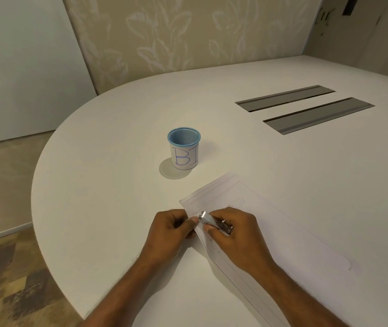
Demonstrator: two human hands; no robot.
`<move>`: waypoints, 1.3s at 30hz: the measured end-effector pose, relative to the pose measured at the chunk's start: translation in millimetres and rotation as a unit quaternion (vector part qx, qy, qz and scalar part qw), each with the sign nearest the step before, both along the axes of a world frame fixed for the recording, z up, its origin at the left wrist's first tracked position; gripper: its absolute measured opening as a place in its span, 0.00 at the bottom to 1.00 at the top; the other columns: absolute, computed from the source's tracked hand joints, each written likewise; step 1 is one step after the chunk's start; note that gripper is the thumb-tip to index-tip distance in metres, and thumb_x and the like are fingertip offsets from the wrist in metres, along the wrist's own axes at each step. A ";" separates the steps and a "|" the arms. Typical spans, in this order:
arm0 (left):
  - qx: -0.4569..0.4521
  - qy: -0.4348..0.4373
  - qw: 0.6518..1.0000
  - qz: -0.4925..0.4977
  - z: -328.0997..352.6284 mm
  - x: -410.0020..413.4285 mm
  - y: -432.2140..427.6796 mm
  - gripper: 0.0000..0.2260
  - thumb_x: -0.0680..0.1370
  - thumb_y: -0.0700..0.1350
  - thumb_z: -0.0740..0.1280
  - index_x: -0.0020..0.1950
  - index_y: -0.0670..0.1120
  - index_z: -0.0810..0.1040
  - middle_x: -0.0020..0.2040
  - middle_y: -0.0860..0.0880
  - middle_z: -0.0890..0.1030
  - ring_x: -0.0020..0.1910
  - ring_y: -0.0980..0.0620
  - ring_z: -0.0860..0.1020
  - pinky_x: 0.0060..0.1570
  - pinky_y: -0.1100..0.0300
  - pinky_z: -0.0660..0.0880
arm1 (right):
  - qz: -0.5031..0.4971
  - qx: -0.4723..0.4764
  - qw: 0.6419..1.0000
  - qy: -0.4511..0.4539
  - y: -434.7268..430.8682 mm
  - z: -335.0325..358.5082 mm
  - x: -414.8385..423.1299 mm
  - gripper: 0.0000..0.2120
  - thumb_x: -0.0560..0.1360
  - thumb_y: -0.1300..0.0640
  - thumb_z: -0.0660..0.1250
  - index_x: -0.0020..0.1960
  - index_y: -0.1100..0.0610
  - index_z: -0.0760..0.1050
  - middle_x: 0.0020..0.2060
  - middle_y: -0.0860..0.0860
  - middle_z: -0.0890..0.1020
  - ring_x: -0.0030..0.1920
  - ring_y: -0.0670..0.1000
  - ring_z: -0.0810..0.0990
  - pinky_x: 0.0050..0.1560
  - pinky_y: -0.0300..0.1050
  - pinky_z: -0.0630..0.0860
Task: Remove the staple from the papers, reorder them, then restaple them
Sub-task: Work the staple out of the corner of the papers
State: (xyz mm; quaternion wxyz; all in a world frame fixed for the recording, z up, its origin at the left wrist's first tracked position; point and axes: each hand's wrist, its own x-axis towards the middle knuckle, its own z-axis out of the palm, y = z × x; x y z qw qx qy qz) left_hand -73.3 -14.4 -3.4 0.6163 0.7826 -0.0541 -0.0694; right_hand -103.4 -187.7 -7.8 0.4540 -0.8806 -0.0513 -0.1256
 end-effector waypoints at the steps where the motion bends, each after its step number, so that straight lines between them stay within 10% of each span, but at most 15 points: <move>1: -0.001 -0.001 1.000 -0.005 -0.9 0.1 -0.3 0.10 0.77 0.43 0.69 0.37 0.44 0.85 0.33 0.46 0.85 0.31 0.52 0.80 0.35 0.62 0.78 | 0.002 0.004 1.000 0.000 0.6 -0.4 0.4 0.14 0.71 0.46 0.71 0.53 0.53 0.82 0.43 0.45 0.84 0.43 0.46 0.82 0.46 0.43 0.83; 4: 0.009 -0.017 1.000 -0.016 -1.8 -0.9 -0.6 0.16 0.77 0.44 0.69 0.29 0.51 0.81 0.26 0.55 0.79 0.27 0.59 0.75 0.32 0.68 0.72 | 0.014 0.015 1.000 -0.003 2.8 0.0 2.3 0.16 0.71 0.44 0.69 0.53 0.53 0.82 0.42 0.45 0.85 0.42 0.46 0.82 0.44 0.43 0.83; 16: 0.012 -0.049 0.999 0.004 -7.6 -6.9 -3.1 0.10 0.78 0.44 0.68 0.45 0.40 0.86 0.39 0.40 0.86 0.40 0.41 0.83 0.45 0.47 0.81 | -0.012 0.015 1.000 -0.014 3.6 -7.4 4.6 0.11 0.70 0.44 0.69 0.46 0.49 0.81 0.35 0.37 0.82 0.39 0.45 0.81 0.36 0.42 0.82; 25: 0.028 -0.052 0.998 0.008 -9.5 -6.2 -2.9 0.10 0.78 0.43 0.67 0.42 0.43 0.86 0.35 0.46 0.84 0.33 0.54 0.79 0.36 0.67 0.75 | -0.011 0.012 0.999 -0.039 8.8 -10.8 4.3 0.08 0.72 0.45 0.70 0.46 0.48 0.80 0.34 0.32 0.77 0.42 0.40 0.79 0.35 0.27 0.75; 35: -0.004 -0.026 1.000 -0.002 -11.3 -3.5 -1.7 0.10 0.78 0.43 0.68 0.43 0.39 0.85 0.39 0.40 0.85 0.40 0.39 0.82 0.45 0.46 0.80 | -0.015 0.079 0.996 -0.029 11.5 -9.8 3.6 0.16 0.74 0.41 0.64 0.45 0.55 0.78 0.35 0.46 0.81 0.37 0.49 0.80 0.38 0.43 0.82; 39: -0.005 -0.022 0.999 0.024 -12.2 -3.1 -0.9 0.09 0.77 0.43 0.70 0.39 0.42 0.85 0.34 0.45 0.85 0.33 0.48 0.81 0.39 0.56 0.80 | -0.019 0.062 0.997 -0.038 9.7 -8.8 3.2 0.17 0.71 0.38 0.64 0.43 0.52 0.78 0.33 0.44 0.81 0.37 0.47 0.80 0.37 0.38 0.81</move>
